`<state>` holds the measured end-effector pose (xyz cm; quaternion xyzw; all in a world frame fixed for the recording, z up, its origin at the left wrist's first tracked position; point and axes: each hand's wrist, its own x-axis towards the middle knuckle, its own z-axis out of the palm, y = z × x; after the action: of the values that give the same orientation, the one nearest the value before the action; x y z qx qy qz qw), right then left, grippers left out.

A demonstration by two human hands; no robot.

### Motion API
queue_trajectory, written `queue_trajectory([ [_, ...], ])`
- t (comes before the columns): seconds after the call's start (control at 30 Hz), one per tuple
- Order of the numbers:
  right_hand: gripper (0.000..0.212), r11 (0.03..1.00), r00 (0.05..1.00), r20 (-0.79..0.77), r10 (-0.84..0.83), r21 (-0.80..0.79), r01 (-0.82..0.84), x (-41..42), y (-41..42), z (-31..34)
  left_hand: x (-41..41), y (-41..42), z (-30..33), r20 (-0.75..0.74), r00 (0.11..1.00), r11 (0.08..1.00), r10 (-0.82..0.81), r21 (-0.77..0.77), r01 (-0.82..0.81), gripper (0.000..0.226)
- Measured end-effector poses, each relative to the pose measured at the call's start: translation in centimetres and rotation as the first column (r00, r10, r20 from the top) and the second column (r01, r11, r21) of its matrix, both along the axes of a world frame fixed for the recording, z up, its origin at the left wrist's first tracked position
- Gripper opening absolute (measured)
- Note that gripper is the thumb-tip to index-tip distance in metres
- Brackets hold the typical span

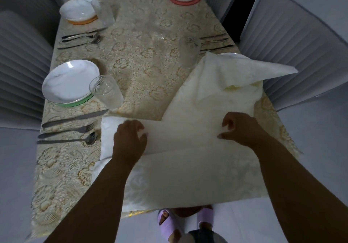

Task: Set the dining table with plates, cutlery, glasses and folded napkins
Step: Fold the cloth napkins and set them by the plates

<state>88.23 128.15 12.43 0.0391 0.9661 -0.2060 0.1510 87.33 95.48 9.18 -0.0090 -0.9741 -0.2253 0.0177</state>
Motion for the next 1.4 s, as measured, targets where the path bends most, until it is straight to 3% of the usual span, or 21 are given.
queue_trajectory([
  [0.07, 0.023, 0.993, 0.998, -0.059, 0.014, -0.115, -0.021, 0.4, 0.2, 1.3, 0.5, -0.7, -0.2, 0.209, 0.972, 0.994, -0.105, 0.003, 0.106, 0.026],
  [0.13, 0.018, 0.984, 0.993, 0.017, 0.12, -0.137, -0.116, 0.6, -0.7, 1.9, 0.8, -1.3, -0.3, 0.353, 0.916, 0.975, -0.189, -0.042, 0.218, 0.037],
  [0.27, 0.04, 0.957, 0.947, 0.193, 0.257, 0.083, -0.277, 1.4, -2.2, -0.5, 0.9, -1.2, 0.4, 0.439, 0.864, 0.931, -0.248, -0.14, 0.338, 0.026],
  [0.33, 0.037, 0.931, 0.941, 0.217, 0.26, 0.202, -0.304, 1.7, -2.1, -1.4, 1.0, -1.3, 0.5, 0.457, 0.853, 0.919, -0.252, -0.164, 0.359, 0.023],
  [0.5, 0.03, 0.941, 0.975, 0.142, 0.17, 0.269, -0.204, 1.6, -1.0, -0.7, 1.1, -0.8, 0.9, 0.377, 0.883, 0.95, -0.279, -0.028, 0.312, 0.018],
  [0.67, 0.034, 0.991, 0.988, -0.146, 0.053, 0.133, -0.034, -1.8, -2.3, -1.0, -1.2, -0.2, 1.5, 0.139, 0.961, 0.965, -0.241, -0.071, 0.253, 0.031],
  [0.77, 0.053, 0.992, 0.998, 0.002, 0.07, 0.11, -0.07, -4.0, -3.5, -1.7, -3.6, 0.2, 1.9, -0.016, 0.972, 0.968, -0.233, -0.096, 0.231, 0.036],
  [0.83, 0.045, 0.979, 0.995, 0.07, 0.073, 0.183, -0.085, -4.7, -3.8, -1.9, -5.0, 0.5, 1.8, 0.043, 0.969, 0.963, -0.243, -0.106, 0.246, 0.036],
  [0.93, 0.025, 0.938, 0.978, -0.148, 0.147, 0.335, -0.09, -5.3, -3.2, -0.3, -6.2, 0.7, 1.3, 0.183, 0.941, 0.945, -0.286, -0.106, 0.308, 0.04],
  [1.03, 0.016, 0.984, 0.894, -0.439, 0.087, 0.179, -0.007, -5.5, -1.5, 1.9, -6.9, 0.9, 1.2, 0.266, 0.903, 0.919, -0.338, -0.113, 0.377, 0.057],
  [1.17, 0.01, 1.0, 0.849, -0.528, 0.001, 0.024, 0.014, -6.2, 0.0, 3.0, -7.8, 0.2, 1.8, 0.398, 0.885, 0.868, -0.242, -0.32, 0.381, 0.06],
  [1.27, 0.009, 1.0, 0.814, -0.581, -0.004, 0.0, 0.005, -6.7, -0.3, 3.1, -7.8, -1.1, 2.3, 0.271, 0.944, 0.86, -0.189, -0.419, 0.293, 0.045],
  [1.4, 0.038, 0.999, 0.832, -0.553, -0.034, -0.023, 0.025, -5.3, -1.1, 2.0, -6.0, -2.1, 2.2, 0.018, 0.986, 0.929, -0.168, -0.333, 0.164, 0.07],
])
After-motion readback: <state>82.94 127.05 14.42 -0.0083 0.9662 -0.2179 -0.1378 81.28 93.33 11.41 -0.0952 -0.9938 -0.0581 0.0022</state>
